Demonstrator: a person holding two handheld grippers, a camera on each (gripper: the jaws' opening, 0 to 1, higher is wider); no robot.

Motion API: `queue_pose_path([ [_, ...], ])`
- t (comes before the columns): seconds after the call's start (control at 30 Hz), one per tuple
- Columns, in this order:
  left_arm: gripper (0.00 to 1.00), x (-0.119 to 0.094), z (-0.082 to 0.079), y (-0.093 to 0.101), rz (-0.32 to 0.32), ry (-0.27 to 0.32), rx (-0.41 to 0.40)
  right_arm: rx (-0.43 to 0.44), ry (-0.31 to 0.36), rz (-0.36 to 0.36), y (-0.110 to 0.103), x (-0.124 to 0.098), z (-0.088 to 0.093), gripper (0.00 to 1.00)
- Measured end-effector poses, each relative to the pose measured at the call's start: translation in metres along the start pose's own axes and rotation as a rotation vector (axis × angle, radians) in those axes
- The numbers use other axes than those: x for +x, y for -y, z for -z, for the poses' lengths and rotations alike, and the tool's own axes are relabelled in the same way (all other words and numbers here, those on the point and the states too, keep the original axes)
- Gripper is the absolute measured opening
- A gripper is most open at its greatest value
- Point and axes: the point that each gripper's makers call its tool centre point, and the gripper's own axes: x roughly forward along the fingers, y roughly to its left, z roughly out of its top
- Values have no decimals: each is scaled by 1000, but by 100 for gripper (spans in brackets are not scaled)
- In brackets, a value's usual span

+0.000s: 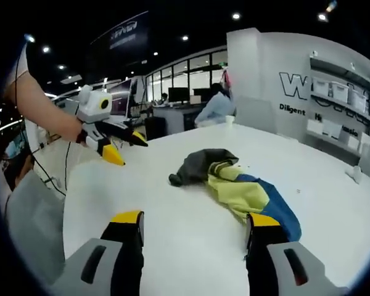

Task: Fold the garment on the visible template until the final outline fits inside the template.

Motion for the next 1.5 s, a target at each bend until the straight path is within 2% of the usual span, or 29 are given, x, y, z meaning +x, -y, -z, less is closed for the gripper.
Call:
queue_pose_path([
  [0.2,57,18,-9,-20,12,-14,28,-17,1,-2,21,13,-11,62],
  [0.5,50,52,-41,-54,31,-15,82,-25,-8,-2,53,35,-20,58],
  [0.8,43,93,-64,-81,54,-30,149,-40,-24,-20,64,49,-22,53],
  [1.07,37,130,-75,-87,103,-58,240,-52,-31,-41,70,53,-21,52],
  [1.23,34,154,-74,-90,154,-92,304,-68,-40,-64,69,53,-19,51],
  [1.5,28,178,-70,-99,203,-157,377,-70,-34,-65,75,50,-20,51],
])
